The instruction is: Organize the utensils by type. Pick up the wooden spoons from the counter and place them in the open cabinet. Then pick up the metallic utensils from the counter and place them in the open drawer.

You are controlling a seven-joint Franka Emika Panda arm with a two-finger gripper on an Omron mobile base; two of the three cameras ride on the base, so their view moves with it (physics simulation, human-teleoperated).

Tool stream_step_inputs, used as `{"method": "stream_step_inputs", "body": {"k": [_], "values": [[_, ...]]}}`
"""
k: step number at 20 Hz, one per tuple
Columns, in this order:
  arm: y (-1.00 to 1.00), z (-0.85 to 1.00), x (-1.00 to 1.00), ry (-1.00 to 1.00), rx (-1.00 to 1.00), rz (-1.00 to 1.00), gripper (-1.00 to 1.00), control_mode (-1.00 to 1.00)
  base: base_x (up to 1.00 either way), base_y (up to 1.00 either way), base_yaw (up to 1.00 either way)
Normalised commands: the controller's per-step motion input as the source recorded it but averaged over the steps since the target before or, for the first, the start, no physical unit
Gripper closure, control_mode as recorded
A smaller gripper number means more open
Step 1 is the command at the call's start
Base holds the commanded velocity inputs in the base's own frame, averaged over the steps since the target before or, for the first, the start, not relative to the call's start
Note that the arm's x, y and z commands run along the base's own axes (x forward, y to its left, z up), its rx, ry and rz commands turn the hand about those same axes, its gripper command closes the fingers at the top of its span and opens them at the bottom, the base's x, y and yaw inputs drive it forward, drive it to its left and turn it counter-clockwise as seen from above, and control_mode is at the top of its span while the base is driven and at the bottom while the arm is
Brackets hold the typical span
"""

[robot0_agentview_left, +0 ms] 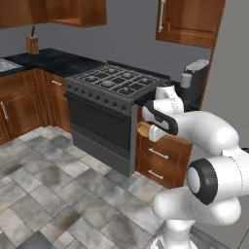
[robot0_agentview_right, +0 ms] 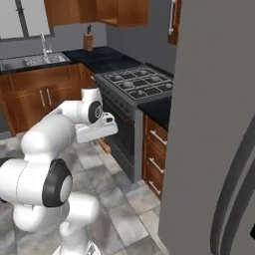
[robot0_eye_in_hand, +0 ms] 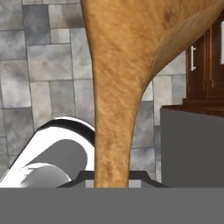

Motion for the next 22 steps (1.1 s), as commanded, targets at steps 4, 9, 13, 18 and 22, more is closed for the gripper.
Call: {"method": "stream_step_inputs", "body": {"k": [4, 9, 13, 18, 22], "values": [[0.0, 0.0, 0.0, 0.0, 0.0, 0.0, 1.0, 1.0, 0.8, 0.76, 0.03], [0.0, 0.0, 0.0, 0.0, 0.0, 0.0, 1.0, 1.0, 0.94, 0.67, 0.0], [0.0, 0.0, 0.0, 0.0, 0.0, 0.0, 1.0, 1.0, 0.95, 0.67, -0.01], [0.0, 0.0, 0.0, 0.0, 0.0, 0.0, 1.0, 1.0, 0.94, 0.61, -0.16], [0.0, 0.0, 0.0, 0.0, 0.0, 0.0, 1.0, 1.0, 0.91, 0.66, -0.26]]}}
